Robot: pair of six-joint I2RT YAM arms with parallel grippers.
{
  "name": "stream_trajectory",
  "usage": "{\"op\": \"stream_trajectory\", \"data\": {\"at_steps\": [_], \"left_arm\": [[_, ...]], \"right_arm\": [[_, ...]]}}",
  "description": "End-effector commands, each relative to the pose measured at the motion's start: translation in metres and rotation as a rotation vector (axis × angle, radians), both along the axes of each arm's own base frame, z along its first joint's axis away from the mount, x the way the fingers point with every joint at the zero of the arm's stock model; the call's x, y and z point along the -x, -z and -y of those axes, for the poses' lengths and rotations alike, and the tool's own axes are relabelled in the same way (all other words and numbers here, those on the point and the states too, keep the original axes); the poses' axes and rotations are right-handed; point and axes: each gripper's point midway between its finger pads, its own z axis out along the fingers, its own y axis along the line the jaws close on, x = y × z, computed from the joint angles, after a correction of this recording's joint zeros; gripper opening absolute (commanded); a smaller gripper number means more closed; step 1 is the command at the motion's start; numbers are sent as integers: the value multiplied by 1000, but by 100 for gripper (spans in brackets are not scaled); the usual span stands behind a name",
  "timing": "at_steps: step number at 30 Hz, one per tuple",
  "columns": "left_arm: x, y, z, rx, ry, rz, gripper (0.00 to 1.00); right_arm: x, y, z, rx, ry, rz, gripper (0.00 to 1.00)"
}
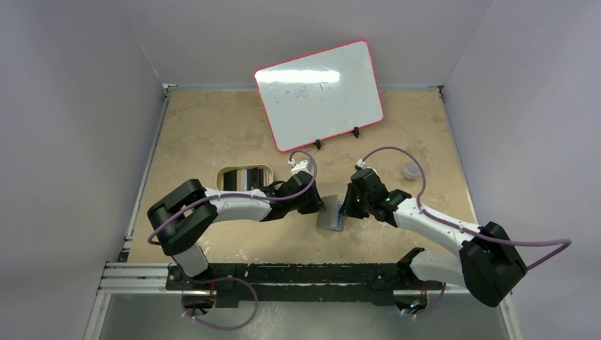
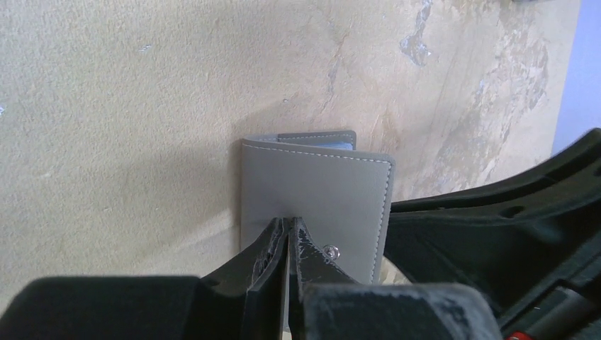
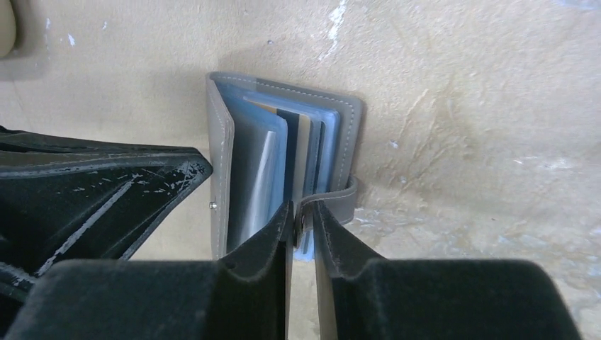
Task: Put the credit cards into the card holder
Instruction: Close the card holder at the center of the board.
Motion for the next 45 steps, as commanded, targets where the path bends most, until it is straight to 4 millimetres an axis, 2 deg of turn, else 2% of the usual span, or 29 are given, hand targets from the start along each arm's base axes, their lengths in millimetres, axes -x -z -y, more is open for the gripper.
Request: {"op": "stream_trajectory", "data": {"at_steps": [1, 5, 8, 15, 20, 24, 28, 36, 39, 42, 45], "left_arm": [[-7, -15, 8, 0, 10, 47, 4], [-6, -23, 19, 15, 36, 47, 5], [-4, -28, 31, 26, 56, 52, 5], [2, -9, 38, -5, 79, 27, 5], [2, 0, 34, -40, 61, 33, 5], [0, 3, 30, -50, 40, 37, 5], [-1, 4, 23, -61, 6, 43, 5], [-1, 15, 14, -77, -40, 40, 4], [-1, 7, 17, -53, -40, 46, 4], [-3, -14, 25, -1, -43, 58, 5], [-3, -33, 24, 18, -56, 62, 9]], "right_arm": [[-9, -23, 10, 34, 55, 55, 16], [-9, -28, 10, 20, 58, 68, 8], [-9, -28, 10, 23, 56, 66, 7], [-10, -31, 9, 17, 54, 71, 6], [-11, -33, 11, 25, 64, 71, 7], [-11, -44, 7, 4, 56, 81, 19], [-14, -50, 21, 57, 101, 99, 26], [-11, -39, 27, 71, 142, 63, 19], [-5, -30, 27, 62, 146, 31, 19], [0, -27, 20, 11, 132, 14, 19], [8, -22, 13, -39, 114, -13, 19]]}}
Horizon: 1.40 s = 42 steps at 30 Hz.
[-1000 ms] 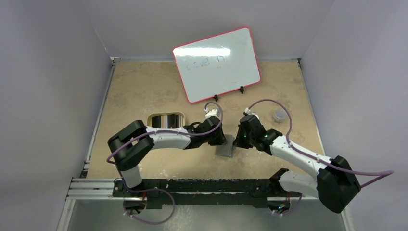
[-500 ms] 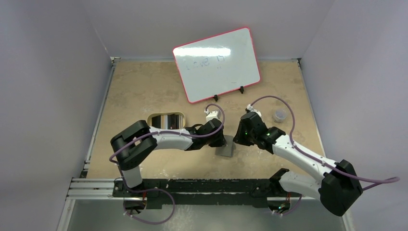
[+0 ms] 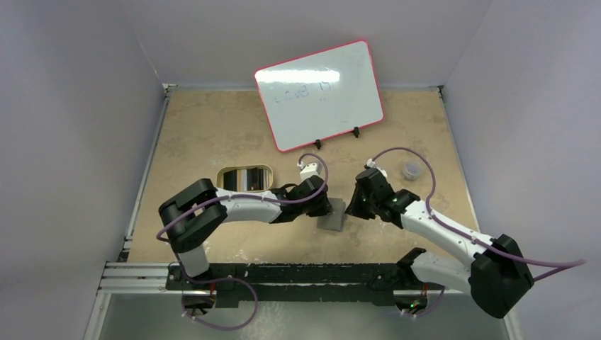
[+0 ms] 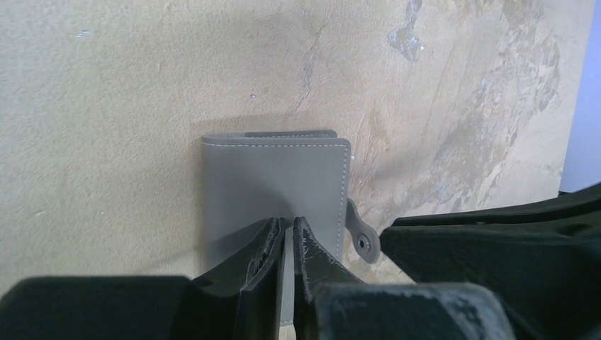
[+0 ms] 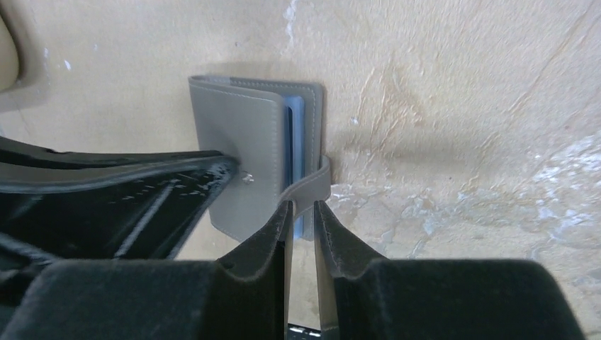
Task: Put the credit cards into the card holder
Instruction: Close the card holder at the center of the board.
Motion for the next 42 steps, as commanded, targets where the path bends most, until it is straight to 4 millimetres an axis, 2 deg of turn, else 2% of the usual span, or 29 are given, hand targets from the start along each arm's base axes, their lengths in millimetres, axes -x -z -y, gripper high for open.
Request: {"op": "stream_trajectory", "data": {"at_steps": [1, 6, 8, 10, 12, 17, 21, 25, 28, 36, 42], "left_arm": [[-8, -43, -3, 48, -51, 46, 12], [-3, -32, -26, -57, -73, 26, 21], [0, -28, -30, -80, -54, 24, 24], [4, -28, -25, -69, -15, 22, 25], [5, -31, -17, -40, 17, 21, 22], [11, -44, 16, 104, 94, 2, 19], [14, -24, 26, 61, 132, -49, 11], [12, 3, 15, -35, 106, -69, 9], [9, 10, 6, -73, 76, -63, 7], [1, 1, -7, -108, 16, -32, 7], [-5, -13, -8, -97, -15, -10, 8]], "right_arm": [[10, 4, -10, -89, -9, -25, 19], [10, 0, -17, -140, -29, 4, 19], [10, -2, -18, -152, -18, 4, 23], [11, -1, -16, -147, -12, 3, 23], [11, -1, -13, -142, -1, 9, 23], [5, 5, -4, -101, 28, 41, 23], [4, 5, -8, -110, 18, 39, 23], [3, 5, -9, -138, 20, 66, 23], [1, 7, -11, -134, 11, 66, 23], [-3, 3, -19, -143, -45, 86, 23], [-5, 0, -23, -139, -88, 92, 25]]}}
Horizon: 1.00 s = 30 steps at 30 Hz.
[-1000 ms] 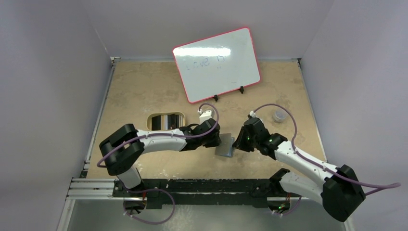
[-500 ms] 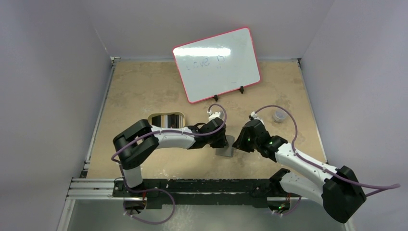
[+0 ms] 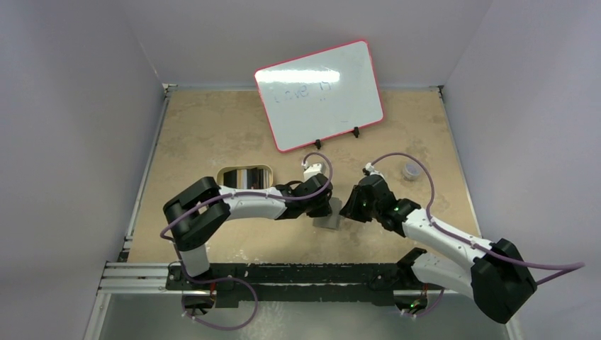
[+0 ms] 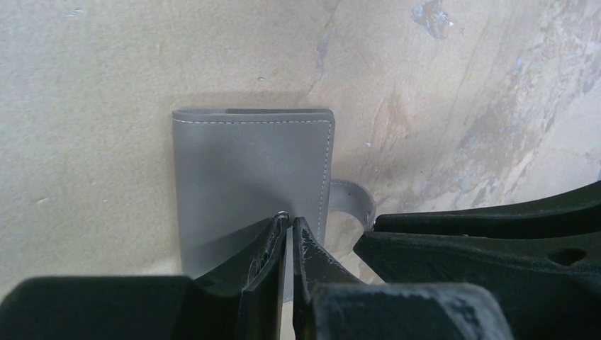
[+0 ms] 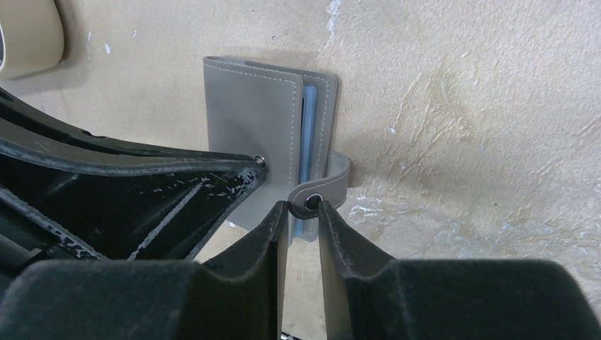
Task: Put the credit cards into the card holder
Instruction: Close the card holder at the center of the board.
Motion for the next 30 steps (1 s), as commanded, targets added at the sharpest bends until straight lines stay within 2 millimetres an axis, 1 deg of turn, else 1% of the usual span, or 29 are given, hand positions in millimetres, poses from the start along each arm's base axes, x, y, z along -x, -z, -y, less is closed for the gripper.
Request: {"op": "stream_trajectory", "data": {"at_steps": [1, 3, 5, 7, 10, 12, 13, 15, 18, 20, 24, 27, 30], "left_arm": [[-12, -16, -10, -30, -61, 45, 8], [-14, -19, -10, -20, -70, 49, 8], [-14, -26, -8, -1, -73, 54, 8], [-16, -36, -7, 27, -79, 60, 9], [-21, -54, -5, 89, -92, 71, 13], [-23, -64, -7, 125, -111, 77, 17], [-24, -69, -8, 142, -120, 82, 17], [-26, -72, -17, 148, -146, 90, 18], [-29, -63, -36, 86, -175, 95, 18], [-29, -54, -44, 53, -168, 91, 19], [-23, -44, -33, 49, -62, 92, 18], [-22, -24, -30, -11, -17, 71, 16], [-23, -11, -30, -39, -19, 57, 16]], "right_arm": [[-8, -11, -8, -19, -46, 46, 25], [-7, -10, -11, -32, -56, 47, 25], [-7, -11, -12, -35, -61, 46, 25], [-8, -12, -13, -42, -65, 54, 25], [-10, -17, -16, -53, -75, 72, 25], [-11, -19, -20, -68, -91, 78, 25], [-11, -21, -22, -76, -97, 80, 25], [-11, -22, -24, -87, -102, 79, 25], [-12, -25, -23, -91, -106, 114, 25], [-13, -28, -22, -97, -105, 137, 25], [-11, -30, -21, -99, -108, 138, 26], [-8, -24, -22, -106, -107, 118, 26], [-5, -21, -20, -102, -94, 84, 26]]}}
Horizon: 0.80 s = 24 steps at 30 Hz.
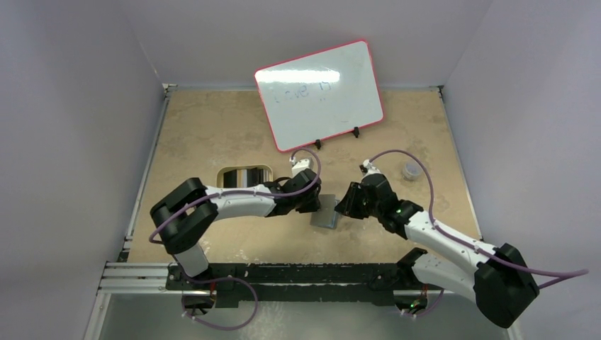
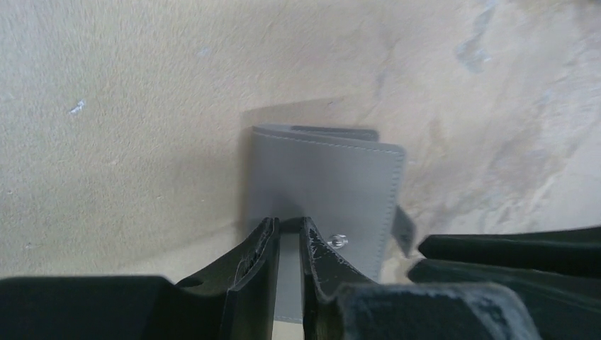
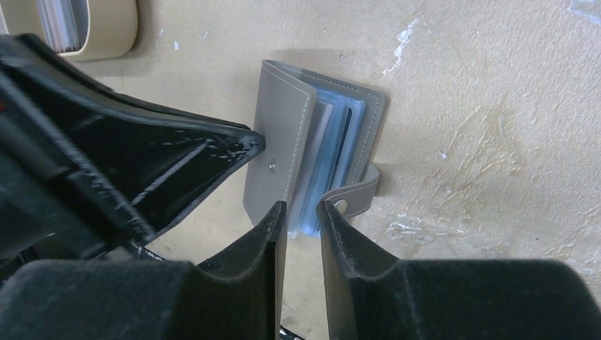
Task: Put the credit cards into the card holder
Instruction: Close the card holder at the center of the board.
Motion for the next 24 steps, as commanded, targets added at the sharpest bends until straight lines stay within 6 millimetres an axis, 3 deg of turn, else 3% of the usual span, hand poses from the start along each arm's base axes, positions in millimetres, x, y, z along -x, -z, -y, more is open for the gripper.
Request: {"op": "stream_trajectory", "data": {"at_steps": [1, 6, 11, 18, 24], "left_arm": [[-3, 11, 7, -32, 49, 3, 16], [-5, 25, -3, -102, 29, 1, 16], [-7, 27, -10, -134, 9, 9, 16], [-3, 32, -13, -137, -10, -13, 16], [0, 30, -3, -62, -35, -33, 17]], "right_arm": [[3, -1, 0, -8, 7, -20, 26], [2, -11, 17, 33, 73, 0, 27], [-2, -2, 21, 46, 94, -28, 27], [-3, 0, 3, -89, 9, -14, 27], [2, 4, -9, -163, -12, -42, 27]]}}
